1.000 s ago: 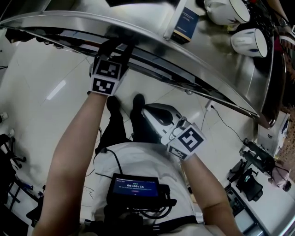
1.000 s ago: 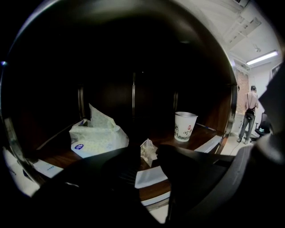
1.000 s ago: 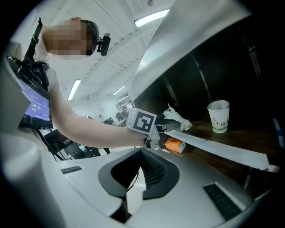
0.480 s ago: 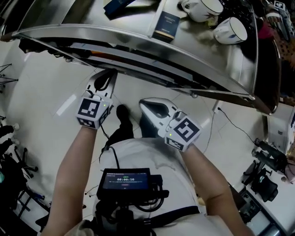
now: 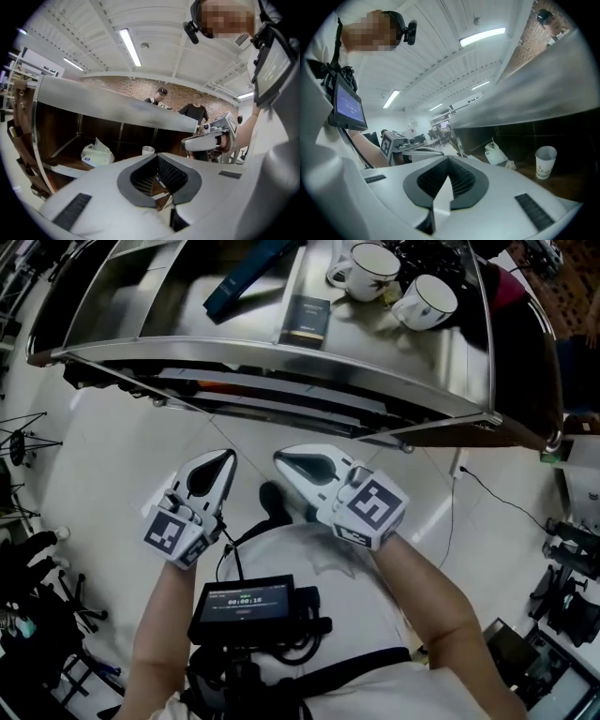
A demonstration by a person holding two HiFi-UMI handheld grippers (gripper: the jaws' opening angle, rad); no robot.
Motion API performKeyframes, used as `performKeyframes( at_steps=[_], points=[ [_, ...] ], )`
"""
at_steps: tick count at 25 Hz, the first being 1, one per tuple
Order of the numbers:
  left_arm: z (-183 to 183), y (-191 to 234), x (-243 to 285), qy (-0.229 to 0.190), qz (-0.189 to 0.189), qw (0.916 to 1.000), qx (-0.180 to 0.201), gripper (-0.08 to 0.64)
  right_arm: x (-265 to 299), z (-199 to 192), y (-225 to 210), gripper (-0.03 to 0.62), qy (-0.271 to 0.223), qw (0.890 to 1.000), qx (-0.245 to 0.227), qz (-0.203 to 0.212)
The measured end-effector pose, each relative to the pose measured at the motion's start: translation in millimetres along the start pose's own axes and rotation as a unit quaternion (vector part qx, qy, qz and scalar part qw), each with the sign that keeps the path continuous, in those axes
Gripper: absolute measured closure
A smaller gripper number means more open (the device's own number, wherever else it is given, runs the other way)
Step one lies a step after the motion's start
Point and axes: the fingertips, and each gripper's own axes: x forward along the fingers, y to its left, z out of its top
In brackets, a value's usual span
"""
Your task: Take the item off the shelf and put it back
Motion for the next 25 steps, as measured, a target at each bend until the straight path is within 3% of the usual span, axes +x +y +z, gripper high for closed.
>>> performKeyframes(
  at_steps=[5, 9, 12, 25],
  points=[
    [39, -36, -10, -0.007, -0.040, 0.9988, 0.029, 0.557, -7, 37, 14, 0.588, -0.030, 0.999, -0.008, 0.015],
    [63, -48, -15, -0.025, -0.068, 0.9967, 0.036, 0.557, -11, 55, 27, 0.588, -0.030, 0.998, -0.041, 0.025],
    [67, -55, -15, -0.023, -0.082, 0.9947, 0.057, 0.557, -14, 60, 35, 0.588, -0.012, 0.998, -0.060, 0.026],
    [90, -78, -18, -0.049, -0.115, 0.9900, 0.066, 0.557, -25, 75, 37, 0.588, -0.055, 0.996, -0.064, 0.020]
  ],
)
